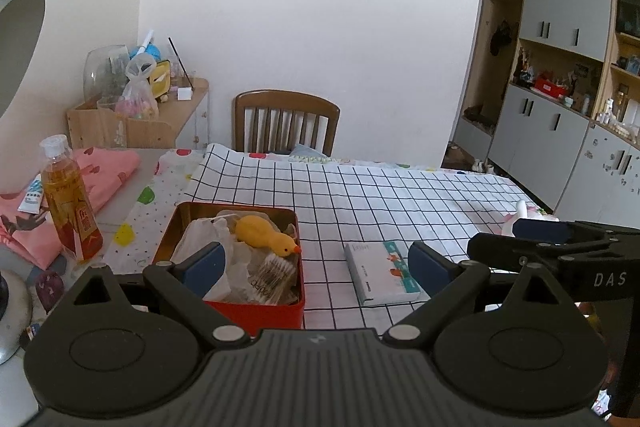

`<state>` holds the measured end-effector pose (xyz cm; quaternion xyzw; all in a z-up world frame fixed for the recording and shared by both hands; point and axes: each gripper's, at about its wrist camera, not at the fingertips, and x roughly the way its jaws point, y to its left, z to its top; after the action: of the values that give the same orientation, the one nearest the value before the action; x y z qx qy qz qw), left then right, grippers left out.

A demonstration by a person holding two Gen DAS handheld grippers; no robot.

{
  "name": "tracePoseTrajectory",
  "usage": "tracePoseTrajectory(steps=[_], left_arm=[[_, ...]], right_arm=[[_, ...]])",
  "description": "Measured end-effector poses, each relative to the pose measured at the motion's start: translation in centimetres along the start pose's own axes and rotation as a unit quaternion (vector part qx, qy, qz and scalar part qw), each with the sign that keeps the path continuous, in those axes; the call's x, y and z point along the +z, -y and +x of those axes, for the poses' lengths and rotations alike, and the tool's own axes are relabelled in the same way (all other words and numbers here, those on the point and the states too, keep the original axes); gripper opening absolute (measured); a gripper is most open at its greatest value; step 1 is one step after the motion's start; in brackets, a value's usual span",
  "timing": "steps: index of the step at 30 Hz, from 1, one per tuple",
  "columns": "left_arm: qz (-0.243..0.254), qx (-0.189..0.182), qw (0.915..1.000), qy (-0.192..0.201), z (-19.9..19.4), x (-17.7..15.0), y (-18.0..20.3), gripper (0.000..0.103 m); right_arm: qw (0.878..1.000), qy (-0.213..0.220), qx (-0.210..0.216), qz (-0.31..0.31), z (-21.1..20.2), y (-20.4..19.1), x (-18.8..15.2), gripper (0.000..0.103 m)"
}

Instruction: Organize soft objects

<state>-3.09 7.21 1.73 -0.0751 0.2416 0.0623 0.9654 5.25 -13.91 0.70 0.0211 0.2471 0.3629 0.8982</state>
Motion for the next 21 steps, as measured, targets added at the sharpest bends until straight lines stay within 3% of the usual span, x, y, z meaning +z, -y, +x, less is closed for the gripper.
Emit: tracePoseTrajectory(steps=[5, 21], left_arm=[[0.004, -0.003, 1.0000, 0.005, -0.15, 0.06, 0.33, 0.103], [0.006, -0.013, 0.9999, 0.004, 0.03, 0.03, 0.76, 0.103]], right_arm=[[1.000, 0.003, -0.005, 0.000, -0.24, 0.05, -0.06, 0.103], [1.000, -0.001, -0.004, 0.004, -0.29, -0.08, -0.28, 0.103]])
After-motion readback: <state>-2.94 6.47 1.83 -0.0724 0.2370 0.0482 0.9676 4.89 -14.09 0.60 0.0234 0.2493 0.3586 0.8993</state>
